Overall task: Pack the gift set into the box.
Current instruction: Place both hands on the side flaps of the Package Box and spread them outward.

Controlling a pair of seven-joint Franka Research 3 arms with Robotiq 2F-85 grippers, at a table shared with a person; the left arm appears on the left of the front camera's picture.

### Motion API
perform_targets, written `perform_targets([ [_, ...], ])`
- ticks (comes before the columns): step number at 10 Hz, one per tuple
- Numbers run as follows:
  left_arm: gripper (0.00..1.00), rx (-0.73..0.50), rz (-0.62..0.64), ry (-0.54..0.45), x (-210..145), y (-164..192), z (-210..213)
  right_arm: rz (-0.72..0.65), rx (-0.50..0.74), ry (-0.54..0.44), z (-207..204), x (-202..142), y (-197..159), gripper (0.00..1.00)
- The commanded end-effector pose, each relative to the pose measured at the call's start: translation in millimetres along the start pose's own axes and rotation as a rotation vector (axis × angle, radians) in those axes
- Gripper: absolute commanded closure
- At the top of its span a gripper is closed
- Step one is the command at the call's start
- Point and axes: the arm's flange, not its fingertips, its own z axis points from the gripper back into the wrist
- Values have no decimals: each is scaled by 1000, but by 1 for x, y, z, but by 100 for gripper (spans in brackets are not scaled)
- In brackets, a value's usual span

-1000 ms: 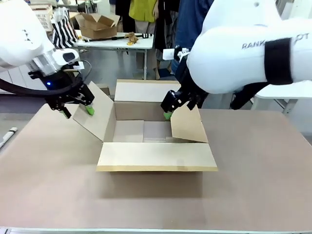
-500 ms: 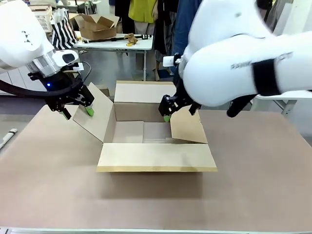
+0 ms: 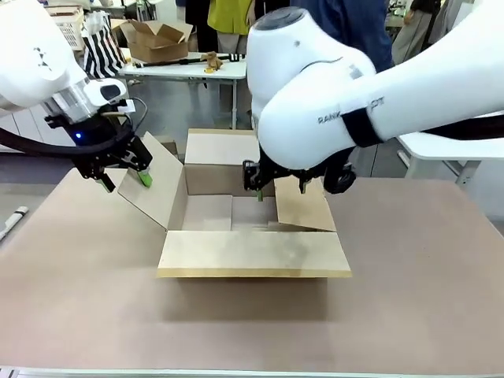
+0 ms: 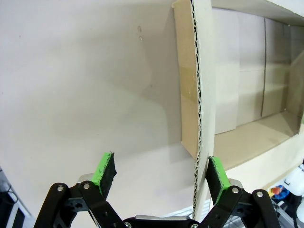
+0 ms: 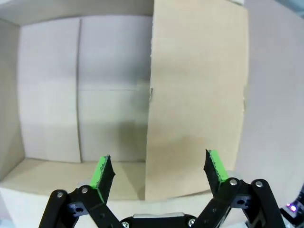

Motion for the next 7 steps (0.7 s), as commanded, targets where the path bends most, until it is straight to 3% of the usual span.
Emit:
perform_targets([
  [1, 0, 21, 12, -7, -1, -1, 2, -10, -86, 12, -16, 22, 31, 0],
  [4, 0, 21, 12, -7, -1, -1, 2, -35, -199, 22, -47, 18, 34, 0],
  [7, 0, 21, 12, -7, -1, -1, 2, -42, -230, -4, -38, 10, 21, 0],
])
